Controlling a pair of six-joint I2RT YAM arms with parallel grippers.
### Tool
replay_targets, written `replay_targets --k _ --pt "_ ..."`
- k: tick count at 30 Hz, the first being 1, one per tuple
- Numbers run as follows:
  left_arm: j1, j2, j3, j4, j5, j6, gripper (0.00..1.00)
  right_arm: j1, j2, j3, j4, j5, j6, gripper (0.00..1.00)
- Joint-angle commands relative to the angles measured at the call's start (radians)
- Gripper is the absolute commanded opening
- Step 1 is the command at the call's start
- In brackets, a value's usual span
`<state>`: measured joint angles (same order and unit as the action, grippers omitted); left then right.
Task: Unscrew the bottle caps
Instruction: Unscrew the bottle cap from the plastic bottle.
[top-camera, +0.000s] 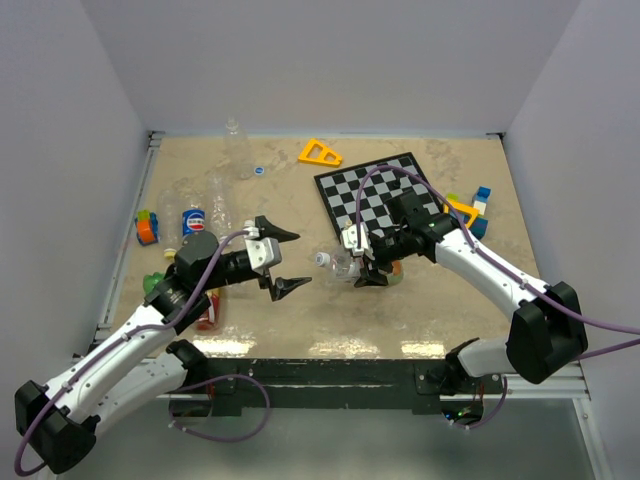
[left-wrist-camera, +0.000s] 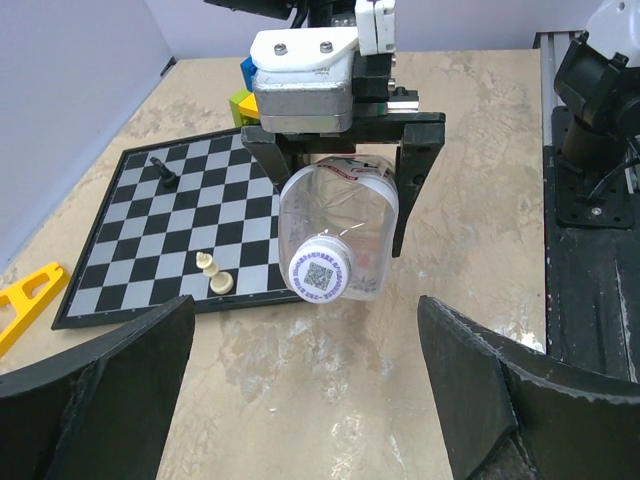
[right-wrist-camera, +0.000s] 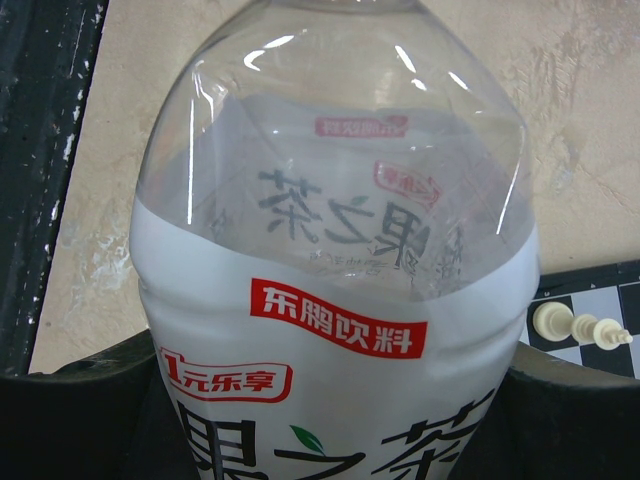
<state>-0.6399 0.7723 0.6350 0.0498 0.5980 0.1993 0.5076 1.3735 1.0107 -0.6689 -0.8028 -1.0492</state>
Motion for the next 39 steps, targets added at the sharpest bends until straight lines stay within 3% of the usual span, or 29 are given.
replay_targets --k 1,39 --pt "0.003 0.008 0.032 0.045 0.028 0.038 0.96 -0.003 -0.002 0.017 -0.004 -0.016 -0.014 0.09" --pt "0.003 0.035 0.045 0.024 0.040 0.074 0.95 -0.003 0.001 0.016 -0.003 -0.013 -0.014 0.09"
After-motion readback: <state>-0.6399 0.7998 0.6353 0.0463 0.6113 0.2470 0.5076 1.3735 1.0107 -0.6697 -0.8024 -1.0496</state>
